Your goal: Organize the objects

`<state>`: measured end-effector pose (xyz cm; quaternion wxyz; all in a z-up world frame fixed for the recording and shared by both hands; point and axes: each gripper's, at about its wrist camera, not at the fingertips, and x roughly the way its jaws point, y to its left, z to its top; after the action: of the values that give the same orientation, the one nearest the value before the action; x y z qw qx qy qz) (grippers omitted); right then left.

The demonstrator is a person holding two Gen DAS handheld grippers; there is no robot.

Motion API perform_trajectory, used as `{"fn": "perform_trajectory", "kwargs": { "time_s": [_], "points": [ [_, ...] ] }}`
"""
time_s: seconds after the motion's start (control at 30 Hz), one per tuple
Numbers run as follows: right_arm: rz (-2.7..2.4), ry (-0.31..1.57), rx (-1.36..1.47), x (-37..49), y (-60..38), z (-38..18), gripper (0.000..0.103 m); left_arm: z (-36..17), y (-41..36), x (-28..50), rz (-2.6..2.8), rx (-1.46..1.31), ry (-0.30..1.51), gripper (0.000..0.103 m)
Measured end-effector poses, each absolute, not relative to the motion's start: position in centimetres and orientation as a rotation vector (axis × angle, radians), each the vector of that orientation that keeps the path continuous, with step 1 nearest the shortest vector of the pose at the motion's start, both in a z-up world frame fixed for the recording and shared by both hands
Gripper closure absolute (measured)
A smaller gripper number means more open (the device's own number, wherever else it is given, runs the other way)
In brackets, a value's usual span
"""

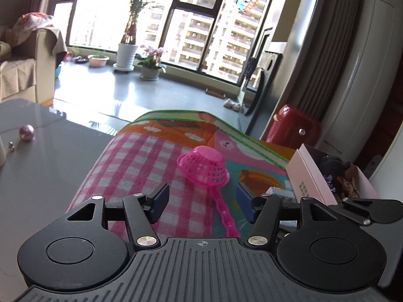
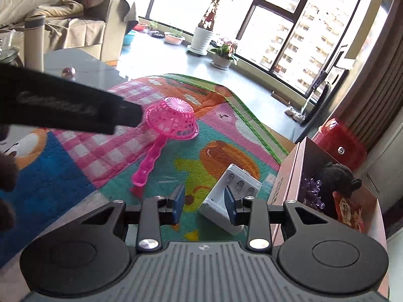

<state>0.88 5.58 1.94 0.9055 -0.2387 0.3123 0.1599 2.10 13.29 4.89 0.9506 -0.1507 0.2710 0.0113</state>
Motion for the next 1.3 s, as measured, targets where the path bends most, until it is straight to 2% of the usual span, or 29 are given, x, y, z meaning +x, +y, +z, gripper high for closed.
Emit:
{"fn": "perform_trajectory", "kwargs": {
  "time_s": [0.13,0.33,0.57,0.6,0.63,0.67,0.7,0.8,0.93,1.1,1.3],
  "points": [
    [0.329,0.725,-0.442,1.8,5.0,1.9,0.069,4.4,14.0,2.1,0.030,-0.313,0.575,0.039],
    [0.523,0.893,-0.273,-2.0,0.8,2.2,0.069,4.0,12.9,3.2,-0.015,-0.314,0.597,0.039],
    [0.440,0.779,-0.294,-7.3,-5.0,1.9,0.069,3.9,7.8,6.7,-0.160,-0.274,0.667,0.040],
    [0.419,0.769,-0.285,-7.5,-5.7,2.0,0.068,3.7,6.7,7.4,-0.159,-0.244,0.676,0.047],
    [0.395,0.762,-0.270,-7.6,-6.4,2.0,0.062,3.5,5.9,8.2,-0.153,-0.218,0.688,0.061],
    [0.366,0.752,-0.252,-7.7,-7.2,2.0,0.054,3.2,5.1,9.0,-0.146,-0.194,0.706,0.067],
    [0.340,0.746,-0.237,-7.8,-7.9,1.9,0.051,2.9,4.5,9.7,-0.144,-0.177,0.726,0.073],
    [0.292,0.753,-0.195,-8.0,-9.7,1.7,0.048,1.9,3.3,10.9,-0.147,-0.141,0.775,0.075],
    [0.271,0.744,-0.187,-8.2,-10.7,1.7,0.040,2.0,2.7,10.0,-0.179,-0.094,0.773,0.087],
    [0.285,0.745,-0.179,-7.9,-10.3,1.6,0.040,2.0,3.3,6.8,-0.224,-0.049,0.786,0.088],
    [0.330,0.720,-0.185,-7.7,-8.6,2.0,0.035,2.4,4.4,2.8,-0.272,-0.048,0.814,0.088]
  ]
}}
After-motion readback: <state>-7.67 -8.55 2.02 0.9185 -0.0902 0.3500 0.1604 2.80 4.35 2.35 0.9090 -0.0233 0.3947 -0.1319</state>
